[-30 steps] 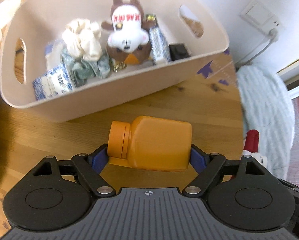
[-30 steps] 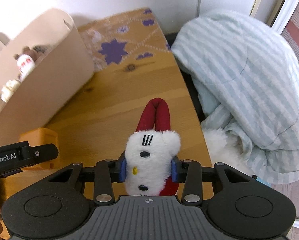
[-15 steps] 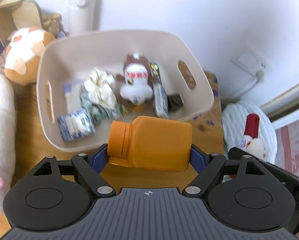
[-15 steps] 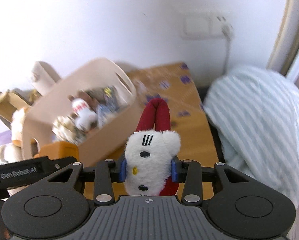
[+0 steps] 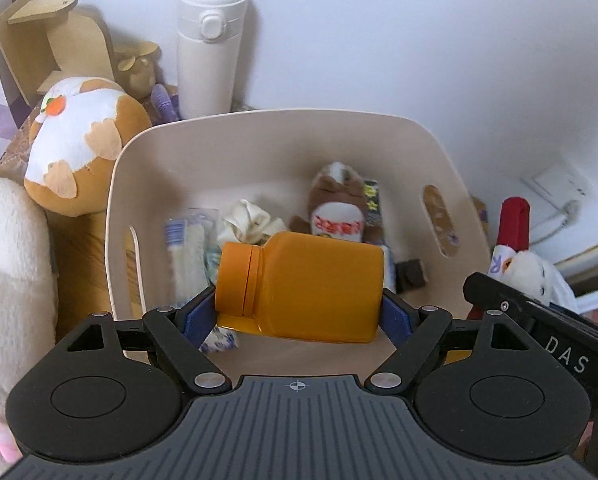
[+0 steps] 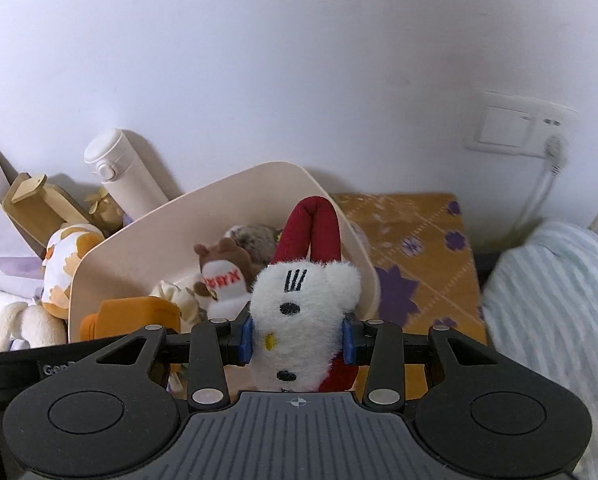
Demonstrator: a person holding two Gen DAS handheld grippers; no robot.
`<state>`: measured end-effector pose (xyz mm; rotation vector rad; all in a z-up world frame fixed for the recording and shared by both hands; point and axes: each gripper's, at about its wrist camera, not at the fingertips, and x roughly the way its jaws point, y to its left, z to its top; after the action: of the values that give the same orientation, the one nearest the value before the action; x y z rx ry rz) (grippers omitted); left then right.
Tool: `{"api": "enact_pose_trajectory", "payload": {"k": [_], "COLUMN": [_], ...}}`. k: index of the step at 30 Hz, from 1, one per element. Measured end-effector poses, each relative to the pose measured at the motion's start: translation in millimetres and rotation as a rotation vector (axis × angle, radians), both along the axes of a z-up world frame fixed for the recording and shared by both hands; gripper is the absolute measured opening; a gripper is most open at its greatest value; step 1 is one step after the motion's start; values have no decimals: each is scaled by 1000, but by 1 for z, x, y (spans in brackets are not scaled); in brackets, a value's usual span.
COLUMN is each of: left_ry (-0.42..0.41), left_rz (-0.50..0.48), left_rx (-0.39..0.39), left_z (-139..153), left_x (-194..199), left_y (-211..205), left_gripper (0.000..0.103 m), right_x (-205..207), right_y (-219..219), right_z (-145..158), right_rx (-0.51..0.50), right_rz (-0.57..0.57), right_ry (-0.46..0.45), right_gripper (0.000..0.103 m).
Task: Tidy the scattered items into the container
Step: 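Carry the bottle and cat plush into the basket and open both tools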
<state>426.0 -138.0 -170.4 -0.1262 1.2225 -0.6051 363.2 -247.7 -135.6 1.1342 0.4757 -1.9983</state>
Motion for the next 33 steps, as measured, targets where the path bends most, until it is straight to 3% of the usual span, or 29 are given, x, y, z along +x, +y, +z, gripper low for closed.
{"api": "enact_pose_trajectory", "payload": {"k": [10,17,21,26,33], "left_ry": [88,85,93,48,-17], "left_rz": [-22,-63,-67,-73,-97], "left_rx": [103,152,176,166,162], "left_z": [-41,-51,-50,-35,-13], "left_x": [27,32,35,31,22], "left_y": [-10,-15,-14,-10,-5], "left_gripper": [84,84,85,85,85], "right_x": [-8,-15,-24,-27,-27], "right_y": [-49,-57,-52,-44,-35], "right_z": [-40,-66,-64,-46,-30], "right_rx": [104,164,140,92,64], "right_rz": [62,59,22,1,-15], "right_ry": [-7,-32,-55,-26,-20], "right_gripper": [38,39,60,76,78]}}
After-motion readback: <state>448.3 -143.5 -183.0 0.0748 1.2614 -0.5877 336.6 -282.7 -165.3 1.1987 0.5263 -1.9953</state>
